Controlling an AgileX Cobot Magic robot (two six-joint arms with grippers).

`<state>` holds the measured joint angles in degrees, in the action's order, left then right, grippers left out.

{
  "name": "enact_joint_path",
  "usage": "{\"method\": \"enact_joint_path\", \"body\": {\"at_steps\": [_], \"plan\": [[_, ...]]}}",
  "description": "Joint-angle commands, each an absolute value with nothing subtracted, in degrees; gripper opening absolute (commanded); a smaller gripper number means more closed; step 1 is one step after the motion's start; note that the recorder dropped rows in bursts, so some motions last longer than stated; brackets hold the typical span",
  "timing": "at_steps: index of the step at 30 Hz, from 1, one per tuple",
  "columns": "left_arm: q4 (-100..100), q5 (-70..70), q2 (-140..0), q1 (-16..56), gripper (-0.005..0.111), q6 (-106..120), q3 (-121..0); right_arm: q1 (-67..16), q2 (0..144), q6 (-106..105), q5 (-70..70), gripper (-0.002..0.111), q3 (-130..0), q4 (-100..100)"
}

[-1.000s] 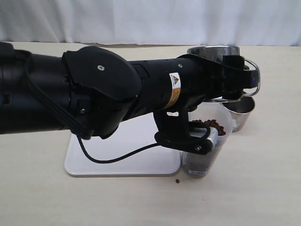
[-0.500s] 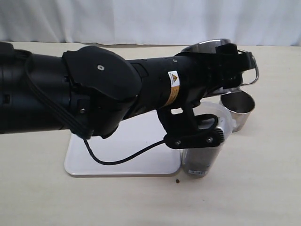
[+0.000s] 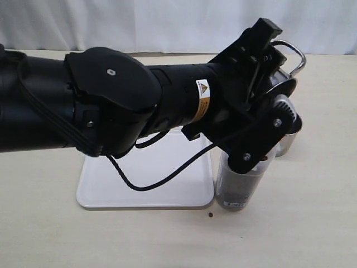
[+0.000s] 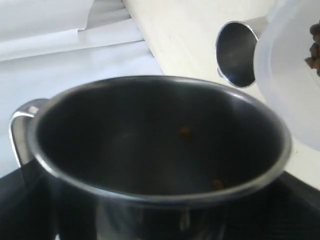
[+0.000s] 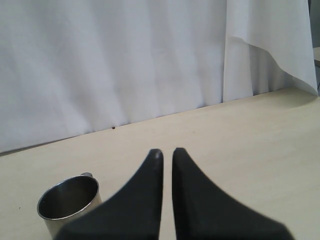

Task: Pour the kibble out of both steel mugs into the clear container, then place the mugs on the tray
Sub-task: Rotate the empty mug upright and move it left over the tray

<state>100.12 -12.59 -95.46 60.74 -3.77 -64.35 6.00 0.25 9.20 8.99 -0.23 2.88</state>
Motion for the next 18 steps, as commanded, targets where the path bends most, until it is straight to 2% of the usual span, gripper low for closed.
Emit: {"method": "enact_joint_path", "body": {"at_steps": [1, 10, 15, 18], "plan": [[95.58, -12.72, -93.09, 58.99, 0.0, -12.55, -64.82, 5.91, 0.0, 9.15, 9.26, 0.005, 0.0, 2.73], [75.54, 3.28, -87.17, 47.12, 0.0, -21.52, -63.65, 5.91, 0.0, 9.15, 9.26, 0.005, 0.0, 2.73], [68.84, 7.87, -83.36, 43.57, 0.0, -21.52, -57.63, 5.91, 0.0, 9.15, 9.26, 0.005, 0.0, 2.73], [61.36, 13.63, -80.83, 38.92, 0.0, -21.52, -52.32, 5.91, 0.0, 9.15, 9.26, 0.005, 0.0, 2.73]]}}
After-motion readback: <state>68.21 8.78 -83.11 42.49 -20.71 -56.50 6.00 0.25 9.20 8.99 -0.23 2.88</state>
